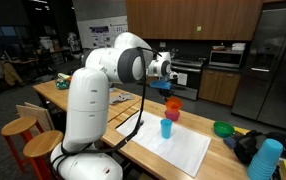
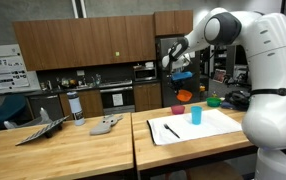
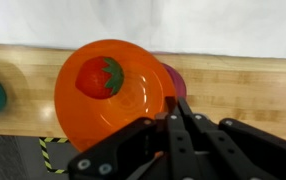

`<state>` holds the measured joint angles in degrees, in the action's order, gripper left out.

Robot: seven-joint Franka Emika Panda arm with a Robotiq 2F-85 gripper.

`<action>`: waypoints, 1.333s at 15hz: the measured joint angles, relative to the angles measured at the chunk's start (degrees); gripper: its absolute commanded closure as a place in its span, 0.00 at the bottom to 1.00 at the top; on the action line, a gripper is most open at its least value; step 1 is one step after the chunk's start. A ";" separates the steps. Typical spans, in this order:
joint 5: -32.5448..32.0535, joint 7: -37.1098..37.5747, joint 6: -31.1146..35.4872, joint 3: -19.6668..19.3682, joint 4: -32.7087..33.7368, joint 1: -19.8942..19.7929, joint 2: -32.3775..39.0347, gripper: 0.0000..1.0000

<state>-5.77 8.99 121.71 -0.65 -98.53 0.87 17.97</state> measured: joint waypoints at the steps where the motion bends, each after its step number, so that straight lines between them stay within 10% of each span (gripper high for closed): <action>1: 0.59 -0.58 0.27 0.42 -0.62 0.06 0.00 0.99; 20: 9.32 -12.68 2.63 5.66 -4.18 1.95 -3.63 0.99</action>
<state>3.55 -3.69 124.34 5.01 -102.72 2.82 14.34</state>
